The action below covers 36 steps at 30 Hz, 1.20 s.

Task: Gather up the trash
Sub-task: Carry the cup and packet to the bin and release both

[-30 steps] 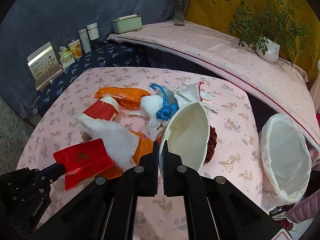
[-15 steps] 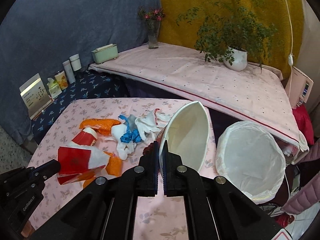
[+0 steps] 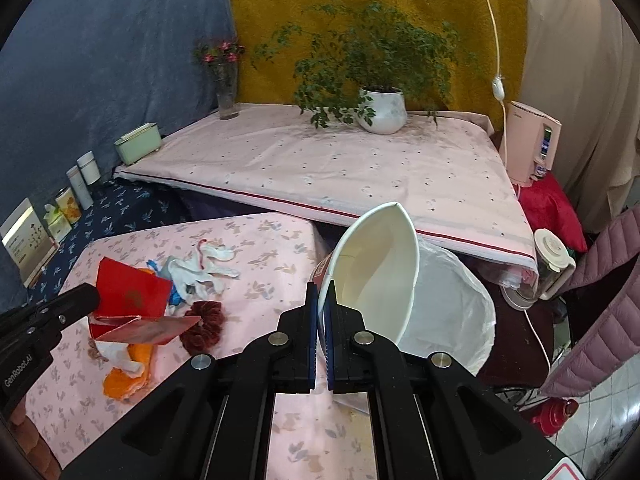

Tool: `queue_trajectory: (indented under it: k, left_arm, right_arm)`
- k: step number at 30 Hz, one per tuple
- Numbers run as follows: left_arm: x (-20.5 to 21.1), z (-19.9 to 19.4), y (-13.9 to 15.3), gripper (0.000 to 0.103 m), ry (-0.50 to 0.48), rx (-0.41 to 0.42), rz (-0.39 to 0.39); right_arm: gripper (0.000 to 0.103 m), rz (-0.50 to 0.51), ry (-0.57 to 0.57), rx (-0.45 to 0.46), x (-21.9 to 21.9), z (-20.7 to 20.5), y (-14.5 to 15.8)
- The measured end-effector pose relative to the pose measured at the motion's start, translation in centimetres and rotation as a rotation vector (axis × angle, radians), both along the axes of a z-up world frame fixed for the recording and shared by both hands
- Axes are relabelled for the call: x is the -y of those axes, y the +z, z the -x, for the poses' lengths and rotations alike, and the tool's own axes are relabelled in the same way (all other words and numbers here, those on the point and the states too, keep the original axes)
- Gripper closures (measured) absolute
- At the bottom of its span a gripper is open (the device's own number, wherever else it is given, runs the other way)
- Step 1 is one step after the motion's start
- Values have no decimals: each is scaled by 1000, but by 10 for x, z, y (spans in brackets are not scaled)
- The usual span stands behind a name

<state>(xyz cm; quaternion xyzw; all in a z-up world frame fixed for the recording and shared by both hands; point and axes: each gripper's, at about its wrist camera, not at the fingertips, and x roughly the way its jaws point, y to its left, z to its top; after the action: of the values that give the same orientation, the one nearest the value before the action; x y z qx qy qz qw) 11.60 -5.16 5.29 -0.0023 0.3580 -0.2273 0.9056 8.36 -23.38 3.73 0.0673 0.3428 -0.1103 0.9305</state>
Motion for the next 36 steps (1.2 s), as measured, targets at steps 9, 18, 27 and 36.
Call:
queue_trajectory:
  k: [9,18,27,36]
  left_arm:
    - [98,-26,-6,103,-152,-30,19]
    - [151,-53,-24,100,-229,-109,51]
    - [147,-57,-26,52,-173,-63,2]
    - [107,-58,-24,43,-59,-32,-18]
  right_arm:
    - [100,-10,-102,-55,62,0,-27]
    - [100,-39,-152,-98,93,-15,-48]
    - [64,-41,-176,-65,96,-23,-41]
    - [56,-39,-148,-37,76,-21,-28]
